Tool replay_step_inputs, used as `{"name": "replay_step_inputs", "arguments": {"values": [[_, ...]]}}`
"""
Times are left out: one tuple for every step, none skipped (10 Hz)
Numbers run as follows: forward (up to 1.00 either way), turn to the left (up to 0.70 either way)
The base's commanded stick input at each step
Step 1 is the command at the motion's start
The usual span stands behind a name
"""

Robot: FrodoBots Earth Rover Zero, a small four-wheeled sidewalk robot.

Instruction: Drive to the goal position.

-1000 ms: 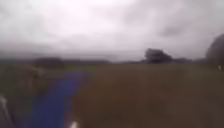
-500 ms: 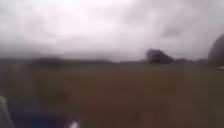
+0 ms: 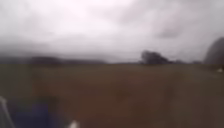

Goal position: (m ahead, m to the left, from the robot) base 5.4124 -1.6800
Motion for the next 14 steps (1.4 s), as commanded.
{"name": "replay_step_inputs", "arguments": {"values": [[0.7,0.0],[0.7,0.0],[0.7,0.0],[0.7,0.0],[0.7,0.0],[0.7,0.0],[0.7,0.0],[0.7,0.0],[0.7,0.0],[0.7,0.0],[0.7,0.0],[0.7,0.0],[0.7,0.0],[0.7,0.0]]}}
